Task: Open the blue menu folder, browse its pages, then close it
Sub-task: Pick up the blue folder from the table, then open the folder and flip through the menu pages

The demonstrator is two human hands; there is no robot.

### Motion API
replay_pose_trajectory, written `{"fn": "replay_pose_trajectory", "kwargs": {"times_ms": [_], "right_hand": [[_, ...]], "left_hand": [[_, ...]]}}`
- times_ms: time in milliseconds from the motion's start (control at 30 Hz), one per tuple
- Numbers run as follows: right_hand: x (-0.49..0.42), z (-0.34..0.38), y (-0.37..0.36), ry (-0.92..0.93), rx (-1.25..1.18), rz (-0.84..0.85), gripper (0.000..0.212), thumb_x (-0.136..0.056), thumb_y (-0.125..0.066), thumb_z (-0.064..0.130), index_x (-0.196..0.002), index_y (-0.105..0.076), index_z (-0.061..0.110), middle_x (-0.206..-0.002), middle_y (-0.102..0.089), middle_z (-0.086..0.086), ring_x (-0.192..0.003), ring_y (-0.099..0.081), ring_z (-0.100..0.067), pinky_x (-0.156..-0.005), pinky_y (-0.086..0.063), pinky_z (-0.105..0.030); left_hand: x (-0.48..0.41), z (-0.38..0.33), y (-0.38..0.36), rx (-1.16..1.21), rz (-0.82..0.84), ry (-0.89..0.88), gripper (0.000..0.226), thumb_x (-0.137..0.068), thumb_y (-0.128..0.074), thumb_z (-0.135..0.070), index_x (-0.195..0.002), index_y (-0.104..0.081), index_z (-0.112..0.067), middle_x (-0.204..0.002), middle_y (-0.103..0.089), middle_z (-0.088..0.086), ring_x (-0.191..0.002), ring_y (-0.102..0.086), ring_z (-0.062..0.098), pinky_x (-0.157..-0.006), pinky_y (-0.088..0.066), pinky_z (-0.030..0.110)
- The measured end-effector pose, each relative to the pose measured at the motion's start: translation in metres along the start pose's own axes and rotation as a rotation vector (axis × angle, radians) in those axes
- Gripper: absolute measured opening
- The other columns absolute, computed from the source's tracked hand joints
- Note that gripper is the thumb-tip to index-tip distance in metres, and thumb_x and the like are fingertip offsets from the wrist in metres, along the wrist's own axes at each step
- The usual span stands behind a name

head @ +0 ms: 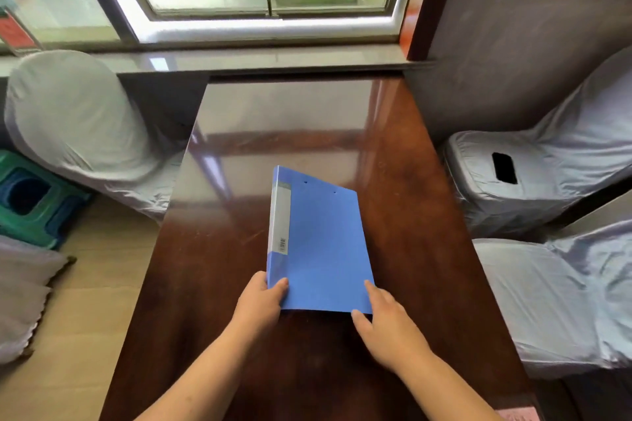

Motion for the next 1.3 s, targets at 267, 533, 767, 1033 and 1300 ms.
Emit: {"fn": "replay_pose_trajectory", "kwargs": {"times_ms": [267, 533, 767, 1033, 1300], "right_hand": [[0.04, 0.074, 0.142, 0.153, -1.182, 0.071, 0.031, -0.104, -0.052, 0.006, -0.133, -0.059, 0.012, -0.122, -0.077, -0.015, -0.105, -0.074, -0.042, -0.065, -0.066, -0.046], [0.111, 0.186, 0.227, 0.428, -1.222, 0.068, 0.035, -0.105, -0.049, 0.009, -0.136, -0.055, 0.024, -0.123, -0.077, -0.009, -0.109, -0.074, -0.041, -0.061, -0.065, -0.052], [0.156, 0.218, 0.247, 0.471, -1.281, 0.05, 0.05, -0.091, -0.064, 0.001, -0.138, -0.056, 0.018, -0.124, -0.075, -0.018, -0.099, -0.075, -0.043, -0.051, -0.064, -0.044], [0.165, 0.201, 0.266, 0.381, -1.312, 0.035, 0.037, -0.094, -0.058, 0.034, -0.13, -0.064, 0.031, -0.113, -0.08, -0.011, -0.079, -0.078, -0.04, -0.046, -0.062, -0.05], [0.149, 0.169, 0.303, 0.378, -1.437, -0.079, 0.05, -0.08, -0.068, 0.018, -0.13, -0.062, 0.018, -0.126, -0.067, -0.032, -0.069, -0.07, -0.044, -0.035, -0.058, -0.049]], "left_hand": [[0.106, -0.127, 0.067, 0.312, 0.089, -0.273, 0.054, -0.079, -0.074, -0.032, -0.13, -0.057, -0.035, -0.126, -0.075, 0.012, -0.112, -0.074, 0.035, -0.091, -0.06, 0.059], [0.205, -0.222, 0.139, -0.411, -0.264, -0.557, 0.147, -0.037, -0.083, -0.082, -0.15, 0.009, -0.07, -0.137, -0.038, -0.003, -0.128, -0.06, 0.021, -0.107, -0.052, 0.041], [0.229, -0.244, 0.175, -0.368, -0.245, -0.736, 0.143, -0.034, -0.074, -0.094, -0.152, 0.003, -0.068, -0.129, -0.041, -0.014, -0.122, -0.058, 0.015, -0.099, -0.054, 0.039], [0.251, -0.279, 0.175, -0.416, -0.266, -0.922, 0.128, -0.047, -0.023, -0.109, -0.16, -0.011, -0.05, -0.133, -0.054, -0.01, -0.118, -0.06, 0.02, -0.091, -0.045, 0.034], [0.233, -0.276, 0.196, 0.407, -0.322, -0.611, 0.031, -0.101, -0.06, -0.036, -0.09, -0.07, -0.01, -0.049, -0.069, 0.008, -0.045, -0.066, 0.03, -0.051, -0.062, 0.053]]}}
Point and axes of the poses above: each hand's wrist, its own x-axis away from the middle knuckle, its own y-axis out of the back of the hand, z = x × y, the point moved 10 cm from there along -x, towards the middle knuckle
